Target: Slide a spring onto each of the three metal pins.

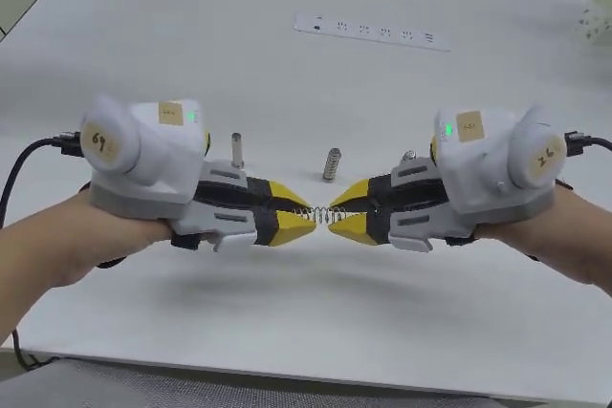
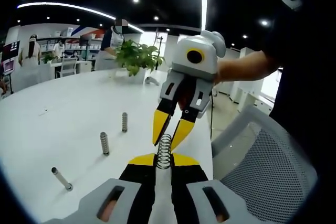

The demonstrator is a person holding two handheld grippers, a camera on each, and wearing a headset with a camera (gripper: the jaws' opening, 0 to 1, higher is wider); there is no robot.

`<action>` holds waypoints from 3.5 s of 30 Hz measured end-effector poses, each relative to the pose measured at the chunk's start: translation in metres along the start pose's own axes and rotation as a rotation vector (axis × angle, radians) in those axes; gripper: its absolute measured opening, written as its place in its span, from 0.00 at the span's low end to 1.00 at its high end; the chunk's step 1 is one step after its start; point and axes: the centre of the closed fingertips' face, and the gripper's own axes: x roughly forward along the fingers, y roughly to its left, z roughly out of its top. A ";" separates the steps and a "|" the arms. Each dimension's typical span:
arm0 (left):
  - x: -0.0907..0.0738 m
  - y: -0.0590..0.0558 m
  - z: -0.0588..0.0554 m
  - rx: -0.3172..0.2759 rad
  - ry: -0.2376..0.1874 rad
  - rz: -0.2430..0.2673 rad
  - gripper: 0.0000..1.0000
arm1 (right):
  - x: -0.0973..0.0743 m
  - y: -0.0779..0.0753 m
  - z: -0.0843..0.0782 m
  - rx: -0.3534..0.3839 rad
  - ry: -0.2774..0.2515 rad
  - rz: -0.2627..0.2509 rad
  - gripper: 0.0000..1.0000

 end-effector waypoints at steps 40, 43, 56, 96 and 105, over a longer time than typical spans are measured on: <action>0.004 0.000 -0.002 0.037 0.022 0.023 0.02 | -0.001 0.004 0.062 -0.070 -0.204 -0.026 0.08; 0.004 0.000 0.000 0.038 0.015 0.021 0.02 | -0.001 0.004 0.065 -0.065 -0.219 -0.030 0.08; 0.001 -0.001 0.003 0.057 0.010 0.025 0.02 | 0.001 0.003 0.072 0.002 -0.273 -0.040 0.09; -0.019 0.015 -0.006 -0.054 0.031 0.128 0.22 | 0.000 -0.006 0.068 0.033 -0.295 -0.087 0.08; -0.031 0.022 -0.009 -0.056 0.023 0.176 0.30 | -0.001 -0.007 0.069 0.048 -0.301 -0.096 0.08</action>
